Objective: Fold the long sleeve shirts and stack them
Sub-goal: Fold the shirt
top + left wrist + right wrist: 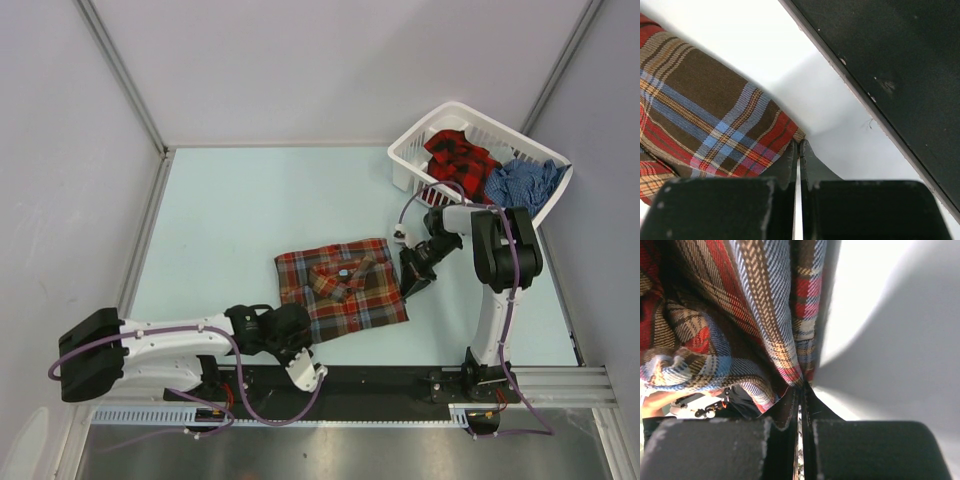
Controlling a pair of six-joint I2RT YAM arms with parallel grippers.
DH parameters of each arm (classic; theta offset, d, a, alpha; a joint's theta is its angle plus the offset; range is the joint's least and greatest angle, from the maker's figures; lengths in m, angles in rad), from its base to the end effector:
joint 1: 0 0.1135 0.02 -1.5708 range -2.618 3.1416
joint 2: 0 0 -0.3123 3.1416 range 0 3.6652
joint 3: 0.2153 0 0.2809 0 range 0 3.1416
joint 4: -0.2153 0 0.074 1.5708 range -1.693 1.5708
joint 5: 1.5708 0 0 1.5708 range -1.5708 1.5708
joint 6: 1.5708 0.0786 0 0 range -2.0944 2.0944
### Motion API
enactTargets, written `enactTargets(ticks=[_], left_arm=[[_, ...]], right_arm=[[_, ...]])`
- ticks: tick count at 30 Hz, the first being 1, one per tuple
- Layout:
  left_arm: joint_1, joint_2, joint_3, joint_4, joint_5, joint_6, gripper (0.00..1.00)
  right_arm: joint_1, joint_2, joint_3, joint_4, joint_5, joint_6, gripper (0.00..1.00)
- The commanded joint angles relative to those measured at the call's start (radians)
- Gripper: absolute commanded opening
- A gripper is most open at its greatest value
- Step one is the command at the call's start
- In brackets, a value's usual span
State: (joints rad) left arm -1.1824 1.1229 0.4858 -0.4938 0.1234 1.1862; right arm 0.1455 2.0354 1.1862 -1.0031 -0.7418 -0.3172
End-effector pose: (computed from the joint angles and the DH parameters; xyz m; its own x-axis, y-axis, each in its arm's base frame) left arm 0.0690 -0.1941 0.1425 0.7412 0.6176 -0.2630 0.6697 -0.6534 0.3530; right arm 0.3382 0.1032 0.0996 -0.9277 -0.3683 0.0615 -0.2216 0.6755 0.7033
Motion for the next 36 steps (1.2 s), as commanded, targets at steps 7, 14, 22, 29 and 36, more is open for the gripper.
enactTargets(ticks=[7, 14, 22, 29, 36], left_arm=[[0.007, -0.015, 0.002, -0.088, 0.001, -0.02, 0.0], [0.007, -0.018, 0.011, -0.107, 0.008, -0.033, 0.04], [0.11, -0.051, 0.324, -0.246, 0.235, -0.334, 0.57], [0.401, 0.254, 0.612, -0.22, 0.415, -0.557, 0.67], [0.625, 0.515, 0.703, -0.213, 0.502, -0.677, 0.65]], right_arm=[[-0.049, 0.019, 0.064, -0.057, 0.136, -0.082, 0.0], [-0.012, 0.02, 0.038, -0.054, 0.099, -0.085, 0.0], [0.037, -0.009, 0.003, -0.043, 0.018, -0.059, 0.0], [0.039, 0.009, 0.003, -0.061, -0.06, -0.082, 0.11], [-0.036, -0.073, 0.053, -0.176, -0.008, -0.18, 0.36]])
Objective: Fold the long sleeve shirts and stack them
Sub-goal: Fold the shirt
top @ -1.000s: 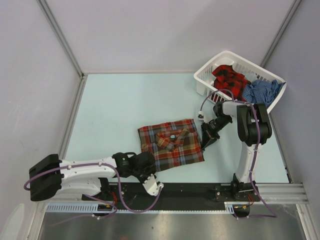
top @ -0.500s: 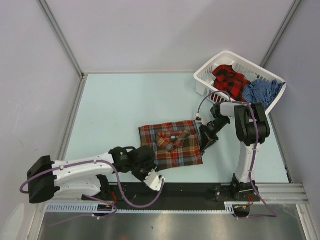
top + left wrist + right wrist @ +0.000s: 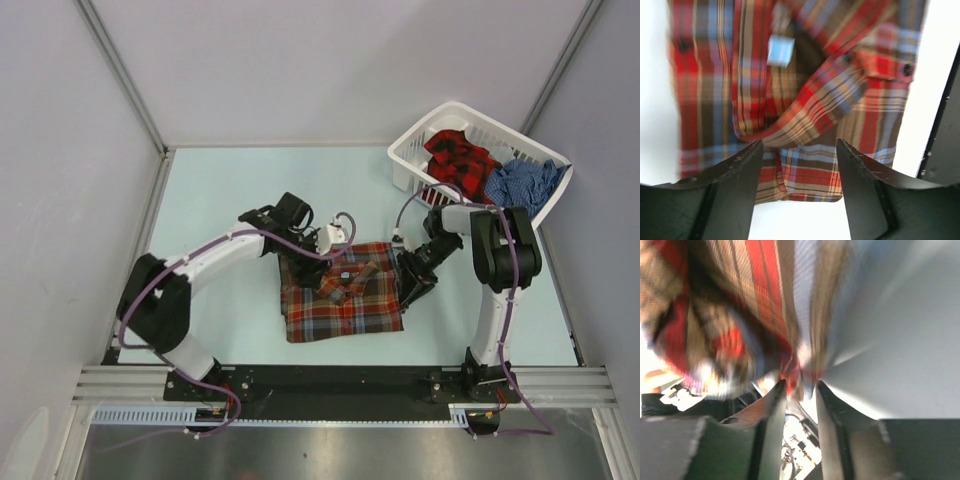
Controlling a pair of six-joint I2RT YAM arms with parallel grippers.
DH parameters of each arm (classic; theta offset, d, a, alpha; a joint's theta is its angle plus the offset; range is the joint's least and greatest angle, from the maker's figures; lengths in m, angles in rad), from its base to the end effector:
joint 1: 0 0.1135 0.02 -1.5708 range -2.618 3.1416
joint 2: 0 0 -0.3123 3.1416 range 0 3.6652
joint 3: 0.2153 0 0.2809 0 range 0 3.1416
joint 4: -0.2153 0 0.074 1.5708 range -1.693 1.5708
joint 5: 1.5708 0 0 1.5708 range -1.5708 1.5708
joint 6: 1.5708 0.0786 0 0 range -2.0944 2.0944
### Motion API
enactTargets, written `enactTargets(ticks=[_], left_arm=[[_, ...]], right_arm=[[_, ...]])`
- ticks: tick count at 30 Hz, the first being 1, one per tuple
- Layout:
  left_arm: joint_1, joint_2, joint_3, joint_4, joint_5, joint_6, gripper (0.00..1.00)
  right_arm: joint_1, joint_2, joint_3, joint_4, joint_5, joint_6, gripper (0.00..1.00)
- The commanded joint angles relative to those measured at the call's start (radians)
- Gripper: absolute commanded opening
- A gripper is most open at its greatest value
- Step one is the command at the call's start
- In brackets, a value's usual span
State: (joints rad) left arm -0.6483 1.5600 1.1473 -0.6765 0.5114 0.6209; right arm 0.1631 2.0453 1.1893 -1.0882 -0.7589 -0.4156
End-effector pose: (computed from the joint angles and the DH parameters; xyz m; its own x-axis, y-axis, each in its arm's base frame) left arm 0.2622 -0.2469 0.2444 -0.1631 0.7600 -0.6291 0.9863 0.1427 -0.0833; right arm 0.3268 0.1086 0.1014 -0.8930 -0.4438 0.0751 -0.2521 0.6313 0.7334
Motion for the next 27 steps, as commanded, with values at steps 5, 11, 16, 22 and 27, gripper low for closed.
enactTargets(ticks=[5, 11, 16, 22, 27], left_arm=[[0.133, 0.115, 0.009, 0.003, 0.138, -0.138, 0.62], [0.141, 0.129, -0.055, 0.072, 0.115, -0.154, 0.62], [0.154, 0.16, -0.069, 0.098, 0.108, -0.179, 0.62], [0.157, 0.175, -0.089, 0.109, 0.13, -0.193, 0.56], [0.157, 0.149, -0.104, 0.097, 0.183, -0.196, 0.3]], right_arm=[[-0.093, -0.161, 0.119, -0.203, -0.025, -0.172, 0.41], [-0.071, -0.172, 0.207, -0.105, -0.068, -0.132, 0.48], [-0.007, -0.088, 0.282, -0.03, -0.06, -0.095, 0.54], [0.053, -0.013, 0.293, 0.031, -0.039, -0.094, 0.53], [0.081, -0.005, 0.271, 0.016, -0.059, -0.124, 0.44]])
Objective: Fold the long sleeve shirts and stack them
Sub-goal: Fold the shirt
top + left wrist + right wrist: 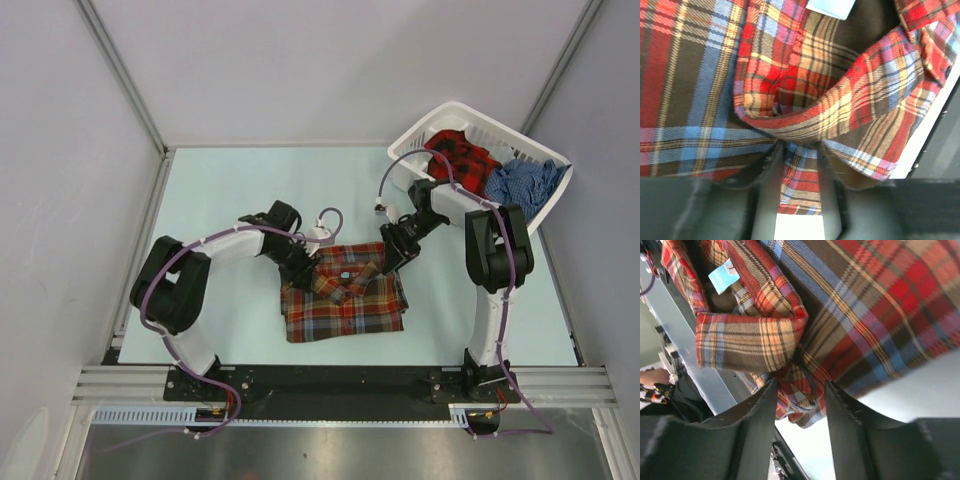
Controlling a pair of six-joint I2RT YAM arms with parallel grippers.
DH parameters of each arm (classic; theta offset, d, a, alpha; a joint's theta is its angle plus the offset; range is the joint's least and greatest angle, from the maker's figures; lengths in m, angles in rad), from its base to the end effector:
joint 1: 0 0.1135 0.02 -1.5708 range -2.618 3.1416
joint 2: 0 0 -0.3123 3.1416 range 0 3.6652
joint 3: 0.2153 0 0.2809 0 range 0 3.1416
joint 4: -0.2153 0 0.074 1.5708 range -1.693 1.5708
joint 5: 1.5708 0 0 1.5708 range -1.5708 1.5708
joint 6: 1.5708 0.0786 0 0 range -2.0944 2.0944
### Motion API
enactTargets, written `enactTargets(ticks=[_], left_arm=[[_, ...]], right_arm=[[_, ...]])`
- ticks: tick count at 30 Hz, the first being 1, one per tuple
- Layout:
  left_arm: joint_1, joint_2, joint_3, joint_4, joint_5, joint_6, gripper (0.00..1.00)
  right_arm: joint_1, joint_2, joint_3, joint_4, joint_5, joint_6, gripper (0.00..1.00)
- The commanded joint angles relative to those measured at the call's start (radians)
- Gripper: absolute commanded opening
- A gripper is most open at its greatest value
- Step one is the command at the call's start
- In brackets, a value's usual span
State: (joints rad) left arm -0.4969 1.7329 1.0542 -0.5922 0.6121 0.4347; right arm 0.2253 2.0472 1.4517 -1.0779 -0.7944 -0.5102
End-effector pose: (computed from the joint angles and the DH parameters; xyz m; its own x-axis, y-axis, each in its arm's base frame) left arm 0.2972 -0.2125 0.1640 -0.5346 0.6820 -0.4991 0.8429 0.3873 -0.3735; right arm 0.3879 0.1464 0.1584 -0.8045 -0.5354 -0.2572 -0.5479 0.5018 0.6693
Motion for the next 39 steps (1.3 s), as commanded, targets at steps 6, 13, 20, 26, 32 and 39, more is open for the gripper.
enactTargets(ticks=[6, 13, 20, 26, 32, 39], left_arm=[[0.006, -0.117, -0.031, 0.008, 0.092, -0.027, 0.0], [0.004, -0.242, -0.051, 0.031, 0.025, -0.037, 0.0], [0.003, -0.302, -0.051, 0.103, -0.072, -0.03, 0.0], [0.009, -0.282, -0.089, 0.204, -0.215, -0.036, 0.0], [0.015, -0.136, -0.097, 0.235, -0.288, -0.021, 0.0], [0.057, -0.082, -0.062, 0.221, -0.324, -0.111, 0.27]], right_arm=[[0.022, -0.048, -0.002, -0.03, -0.054, -0.071, 0.12], [0.016, -0.113, -0.005, -0.002, -0.075, -0.073, 0.0], [0.002, -0.232, -0.01, 0.171, -0.029, 0.01, 0.0], [-0.003, -0.213, -0.042, 0.309, 0.067, 0.073, 0.0], [0.005, -0.11, -0.088, 0.424, 0.161, 0.133, 0.0], [-0.001, -0.134, -0.116, 0.451, 0.207, 0.185, 0.21]])
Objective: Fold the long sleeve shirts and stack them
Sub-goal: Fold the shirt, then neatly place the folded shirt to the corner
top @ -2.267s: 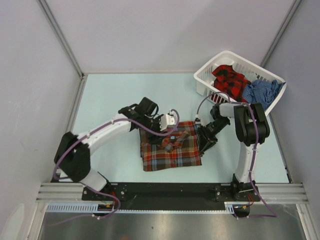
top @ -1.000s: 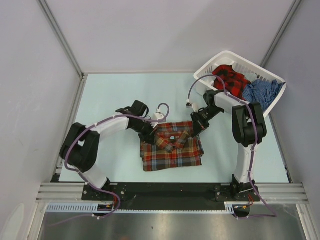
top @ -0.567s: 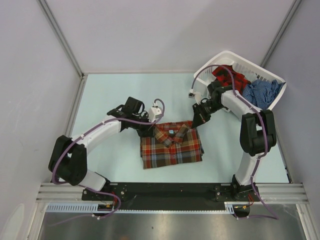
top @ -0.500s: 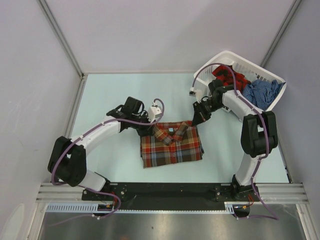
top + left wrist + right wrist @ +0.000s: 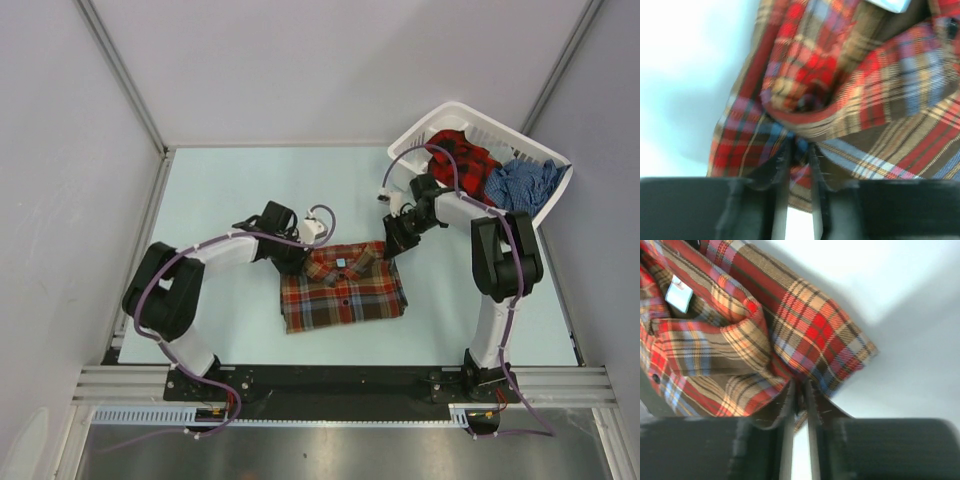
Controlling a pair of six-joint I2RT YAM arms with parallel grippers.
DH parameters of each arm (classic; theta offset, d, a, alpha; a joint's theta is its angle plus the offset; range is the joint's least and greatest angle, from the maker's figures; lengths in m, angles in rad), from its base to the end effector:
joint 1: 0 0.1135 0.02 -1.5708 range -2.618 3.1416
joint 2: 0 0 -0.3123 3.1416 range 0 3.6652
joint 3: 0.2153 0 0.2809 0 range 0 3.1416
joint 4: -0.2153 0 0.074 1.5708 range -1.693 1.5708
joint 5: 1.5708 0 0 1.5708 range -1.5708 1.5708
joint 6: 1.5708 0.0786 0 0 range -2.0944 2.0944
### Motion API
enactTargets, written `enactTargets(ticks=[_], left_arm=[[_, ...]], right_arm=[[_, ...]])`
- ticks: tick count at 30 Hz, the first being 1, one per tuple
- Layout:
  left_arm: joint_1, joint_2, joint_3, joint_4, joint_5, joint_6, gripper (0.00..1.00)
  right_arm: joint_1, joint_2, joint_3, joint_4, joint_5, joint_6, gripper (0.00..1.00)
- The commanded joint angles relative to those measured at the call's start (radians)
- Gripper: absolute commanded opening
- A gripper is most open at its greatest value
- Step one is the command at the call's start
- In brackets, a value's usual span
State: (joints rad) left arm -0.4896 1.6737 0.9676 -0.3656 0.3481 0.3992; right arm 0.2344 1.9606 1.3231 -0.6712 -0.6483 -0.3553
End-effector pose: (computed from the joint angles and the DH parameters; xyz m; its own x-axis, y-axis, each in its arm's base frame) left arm 0.3145 -0.1979 0.1619 -0.4861 0.6730 -0.5574 0.8413 0.5331 -0.0899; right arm 0.4075 0.1461 0.1553 -0.7634 -0.4674 -0.4458 -0.6430 0.6148 0.4566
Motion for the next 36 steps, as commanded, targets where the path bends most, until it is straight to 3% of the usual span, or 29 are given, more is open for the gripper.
enactTargets(ticks=[1, 2, 4, 6, 8, 11, 18, 27, 30, 32, 33, 35, 36], left_arm=[[0.078, -0.046, 0.022, -0.01, -0.02, -0.103, 0.32], [0.097, -0.111, 0.02, -0.031, 0.024, -0.138, 0.44], [0.141, -0.179, -0.001, -0.042, 0.106, -0.273, 0.59], [0.151, -0.274, -0.032, -0.045, 0.136, -0.362, 0.68], [0.157, -0.324, -0.088, -0.026, 0.126, -0.417, 0.84], [0.189, -0.338, -0.128, -0.061, 0.076, -0.514, 0.85], [0.249, -0.267, -0.272, -0.016, 0.106, -0.721, 0.76], [0.214, -0.181, -0.392, 0.217, 0.134, -0.789, 0.66], [0.2, -0.155, -0.389, 0.226, 0.115, -0.79, 0.59], [0.195, -0.122, -0.371, 0.226, 0.112, -0.793, 0.53], [0.192, -0.111, -0.362, 0.229, 0.126, -0.792, 0.46], [0.191, -0.088, -0.331, 0.223, 0.129, -0.786, 0.38], [0.192, -0.082, -0.319, 0.211, 0.129, -0.78, 0.28]], right_arm=[[-0.015, -0.07, 0.014, 0.027, 0.041, 0.035, 0.27], [-0.018, -0.13, 0.011, -0.003, 0.026, 0.044, 0.4], [-0.026, -0.193, -0.013, -0.039, -0.017, 0.071, 0.5], [-0.021, -0.279, -0.039, -0.053, -0.028, 0.099, 0.64], [-0.02, -0.33, -0.094, -0.05, -0.024, 0.134, 0.77], [-0.029, -0.328, -0.166, -0.022, 0.006, 0.191, 0.82], [-0.069, -0.22, -0.254, 0.044, 0.081, 0.328, 0.72], [-0.04, -0.157, -0.332, 0.157, 0.036, 0.378, 0.69], [-0.021, -0.117, -0.322, 0.165, 0.026, 0.386, 0.59], [-0.009, -0.098, -0.318, 0.176, 0.012, 0.392, 0.46], [-0.003, -0.098, -0.314, 0.18, 0.006, 0.397, 0.34], [0.011, -0.109, -0.312, 0.206, 0.009, 0.409, 0.24], [0.023, -0.115, -0.311, 0.22, 0.012, 0.429, 0.12]])
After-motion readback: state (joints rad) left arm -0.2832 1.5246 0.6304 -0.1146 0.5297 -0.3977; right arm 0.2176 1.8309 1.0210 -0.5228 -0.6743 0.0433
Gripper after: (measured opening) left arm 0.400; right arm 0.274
